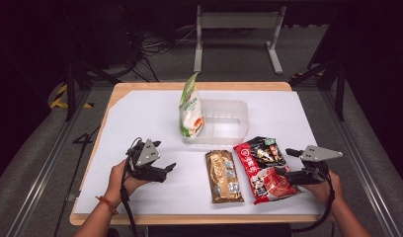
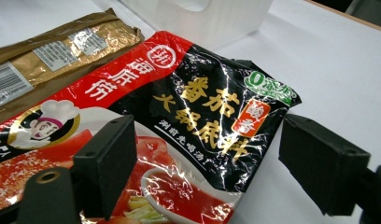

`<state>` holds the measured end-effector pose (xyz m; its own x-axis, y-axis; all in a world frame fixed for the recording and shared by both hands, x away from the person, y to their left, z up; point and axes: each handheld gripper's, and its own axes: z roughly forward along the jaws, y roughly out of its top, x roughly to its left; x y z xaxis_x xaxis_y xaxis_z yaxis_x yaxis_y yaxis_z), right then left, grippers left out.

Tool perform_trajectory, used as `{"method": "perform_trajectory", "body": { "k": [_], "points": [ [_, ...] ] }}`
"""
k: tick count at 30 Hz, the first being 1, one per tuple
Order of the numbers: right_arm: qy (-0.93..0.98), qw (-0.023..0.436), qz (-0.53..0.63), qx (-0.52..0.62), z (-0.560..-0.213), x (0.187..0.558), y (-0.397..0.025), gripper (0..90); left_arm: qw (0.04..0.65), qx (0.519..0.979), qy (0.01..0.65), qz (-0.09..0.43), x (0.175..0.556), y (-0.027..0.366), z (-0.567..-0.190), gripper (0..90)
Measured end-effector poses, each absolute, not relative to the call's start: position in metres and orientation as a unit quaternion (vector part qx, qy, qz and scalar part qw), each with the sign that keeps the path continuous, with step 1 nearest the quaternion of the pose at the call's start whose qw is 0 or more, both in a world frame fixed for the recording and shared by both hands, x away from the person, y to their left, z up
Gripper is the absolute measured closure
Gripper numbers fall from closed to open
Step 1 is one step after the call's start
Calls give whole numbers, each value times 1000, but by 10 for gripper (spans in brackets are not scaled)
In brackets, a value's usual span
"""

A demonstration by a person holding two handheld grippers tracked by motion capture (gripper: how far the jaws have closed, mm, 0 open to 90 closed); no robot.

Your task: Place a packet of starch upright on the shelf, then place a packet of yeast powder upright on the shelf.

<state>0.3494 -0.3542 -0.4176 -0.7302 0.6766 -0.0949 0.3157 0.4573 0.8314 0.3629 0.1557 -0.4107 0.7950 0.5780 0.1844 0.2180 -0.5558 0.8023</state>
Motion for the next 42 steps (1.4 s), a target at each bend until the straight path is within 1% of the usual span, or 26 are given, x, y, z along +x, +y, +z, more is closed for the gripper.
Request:
{"method": "perform_trajectory", "body": {
  "k": [3, 9, 11, 13, 14, 15, 16, 20, 24, 26, 29, 33, 40, 42],
  "points": [
    [828, 207, 427, 298, -417, 352, -352, 207, 397, 861, 240, 209, 357, 164, -422, 141],
    [829, 191, 439, 288, -413, 352, -348, 247, 398, 859, 261, 190, 348, 177, -441, 132],
    [831, 183, 444, 282, -411, 353, -346, 263, 405, 854, 269, 184, 348, 183, -444, 131],
    [831, 167, 452, 279, -409, 355, -342, 263, 417, 847, 279, 178, 348, 187, -445, 131],
    [831, 167, 452, 279, -409, 355, -342, 263, 417, 847, 279, 178, 348, 187, -445, 132],
    [833, 152, 455, 277, -408, 357, -338, 262, 423, 842, 286, 174, 349, 190, -445, 132],
    [835, 147, 453, 276, -408, 358, -336, 260, 429, 837, 292, 172, 350, 193, -445, 132],
    [840, 138, 448, 273, -406, 360, -328, 258, 429, 835, 294, 181, 349, 194, -443, 128],
    [852, 126, 436, 262, -403, 362, -308, 254, 436, 831, 290, 189, 346, 193, -440, 130],
    [856, 109, 436, 255, -402, 364, -298, 271, 438, 832, 287, 183, 346, 192, -439, 145],
    [866, 106, 421, 247, -400, 367, -281, 280, 435, 837, 279, 179, 346, 190, -440, 167],
    [878, 86, 405, 241, -396, 379, -258, 313, 429, 840, 278, 180, 346, 188, -441, 170],
    [889, 52, 385, 243, -400, 397, -224, 318, 428, 841, 279, 179, 345, 189, -441, 169],
    [891, 46, 374, 253, -402, 402, -217, 298, 429, 841, 276, 179, 345, 188, -441, 170]
  ]
}}
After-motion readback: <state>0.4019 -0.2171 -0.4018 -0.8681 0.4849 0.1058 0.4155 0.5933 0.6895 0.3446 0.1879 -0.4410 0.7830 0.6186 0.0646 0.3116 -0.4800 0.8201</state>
